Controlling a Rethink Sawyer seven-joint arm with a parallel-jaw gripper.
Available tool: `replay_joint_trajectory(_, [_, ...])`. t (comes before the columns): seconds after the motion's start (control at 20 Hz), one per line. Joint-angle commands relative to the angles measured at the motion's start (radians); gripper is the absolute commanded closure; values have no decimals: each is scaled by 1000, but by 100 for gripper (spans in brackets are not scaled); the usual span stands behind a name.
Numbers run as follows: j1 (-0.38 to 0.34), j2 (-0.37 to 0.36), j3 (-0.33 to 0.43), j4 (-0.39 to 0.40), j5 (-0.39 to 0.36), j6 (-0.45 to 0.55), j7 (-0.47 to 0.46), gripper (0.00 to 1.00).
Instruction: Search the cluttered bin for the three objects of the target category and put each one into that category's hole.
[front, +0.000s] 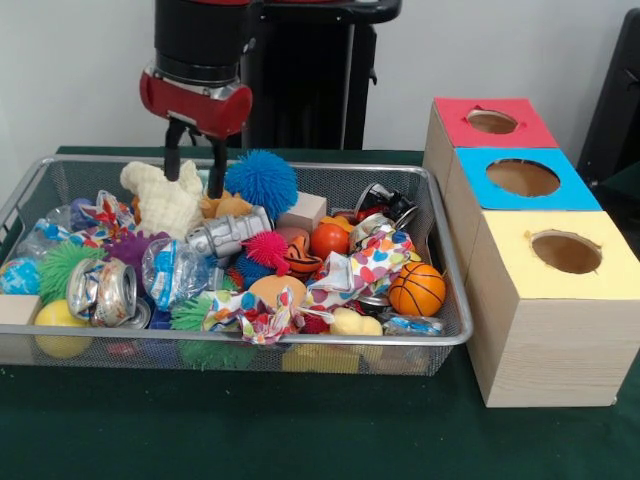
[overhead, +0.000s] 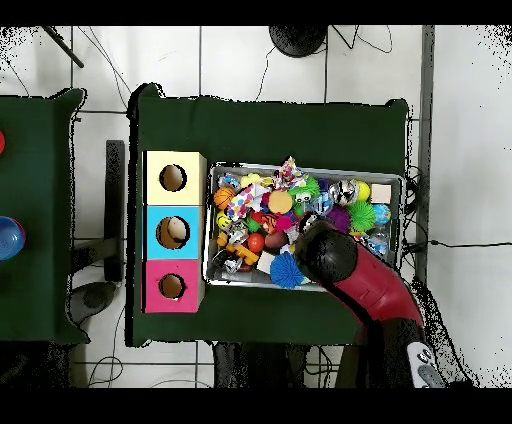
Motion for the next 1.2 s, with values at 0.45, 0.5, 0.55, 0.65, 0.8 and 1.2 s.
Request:
replay_joint_trajectory(0.45, [-155, 88, 188, -67, -57, -74, 75, 0])
replay_joint_trajectory(0.5, [-166, 91, 204, -58, -61, -97, 78, 0])
replay_joint_trajectory(0.55, [-187, 94, 237, -42, -63, -117, 80, 0])
replay_joint_trajectory(0.65, [-233, 104, 304, -20, -69, -136, 71, 0])
replay_joint_trajectory(0.8, [-292, 122, 387, -5, -97, -175, 68, 0])
replay_joint_trajectory(1.2, [-395, 178, 534, 34, -167, -228, 107, 0])
